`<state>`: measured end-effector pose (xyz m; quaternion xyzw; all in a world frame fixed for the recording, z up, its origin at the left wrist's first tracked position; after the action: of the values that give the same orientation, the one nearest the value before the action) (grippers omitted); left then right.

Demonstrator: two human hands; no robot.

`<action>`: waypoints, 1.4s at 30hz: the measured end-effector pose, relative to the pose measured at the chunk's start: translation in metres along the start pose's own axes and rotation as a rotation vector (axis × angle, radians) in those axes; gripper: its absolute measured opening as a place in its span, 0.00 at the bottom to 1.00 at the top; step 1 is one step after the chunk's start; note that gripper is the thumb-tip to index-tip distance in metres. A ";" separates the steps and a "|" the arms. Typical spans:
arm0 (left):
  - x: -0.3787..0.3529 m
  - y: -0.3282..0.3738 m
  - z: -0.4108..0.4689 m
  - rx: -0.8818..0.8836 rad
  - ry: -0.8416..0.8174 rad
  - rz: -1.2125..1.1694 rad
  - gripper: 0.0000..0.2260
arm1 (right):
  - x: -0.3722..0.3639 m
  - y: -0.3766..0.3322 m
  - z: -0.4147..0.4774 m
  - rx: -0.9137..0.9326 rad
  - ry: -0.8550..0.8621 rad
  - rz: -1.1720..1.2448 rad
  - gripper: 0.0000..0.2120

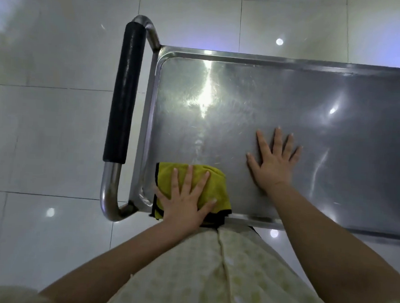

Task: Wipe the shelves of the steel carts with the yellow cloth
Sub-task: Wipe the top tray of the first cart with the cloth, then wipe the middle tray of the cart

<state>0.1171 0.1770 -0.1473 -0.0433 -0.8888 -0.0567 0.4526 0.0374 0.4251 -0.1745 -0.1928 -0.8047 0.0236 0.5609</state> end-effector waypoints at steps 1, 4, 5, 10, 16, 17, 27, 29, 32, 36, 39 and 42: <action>0.008 0.000 0.003 -0.002 -0.006 -0.033 0.29 | 0.003 -0.004 -0.001 -0.029 0.008 0.046 0.31; 0.039 -0.007 0.016 0.031 0.122 -0.063 0.22 | 0.012 -0.031 -0.011 -0.032 0.101 0.265 0.21; 0.049 -0.011 0.021 0.046 0.189 -0.044 0.22 | 0.013 -0.044 -0.017 -0.005 0.111 0.343 0.17; 0.071 -0.030 0.050 -0.072 0.227 -0.085 0.16 | -0.005 -0.089 -0.053 0.003 -0.184 0.477 0.17; 0.073 -0.036 0.054 -0.110 0.006 0.020 0.16 | -0.018 -0.096 -0.077 -0.169 -0.215 0.742 0.24; 0.075 -0.036 0.053 -0.118 -0.029 0.043 0.14 | -0.016 -0.098 -0.079 -0.166 -0.231 0.747 0.23; 0.090 -0.037 -0.009 -0.249 0.214 -0.049 0.10 | 0.017 -0.079 -0.121 0.056 -0.101 0.845 0.09; 0.086 -0.033 -0.029 -0.244 0.323 -0.096 0.09 | 0.025 -0.067 -0.137 0.087 -0.054 0.893 0.09; 0.072 -0.019 -0.062 -0.192 0.363 -0.186 0.12 | 0.035 -0.041 -0.170 0.166 0.030 0.911 0.10; 0.039 0.029 -0.113 -0.179 0.396 -0.259 0.11 | 0.038 0.009 -0.227 0.265 0.141 0.935 0.11; 0.018 0.072 -0.147 -0.212 0.442 -0.319 0.09 | 0.041 0.056 -0.259 0.259 0.227 0.954 0.11; -0.001 0.115 -0.171 -0.238 0.446 -0.361 0.09 | 0.047 0.099 -0.283 0.231 0.231 0.953 0.12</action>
<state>0.2694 0.2672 -0.0410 0.0757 -0.7480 -0.2480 0.6109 0.3094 0.4817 -0.0531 -0.4769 -0.5519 0.3446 0.5910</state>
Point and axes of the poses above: each hand's wrist, its own z-axis towards the middle knuckle, its own x-axis out of the back of the hand, y = z × x, the point moved 2 cm from there along z, towards the middle knuckle, and after that the axes turned 11 degrees about z, right-handed, at the moved point
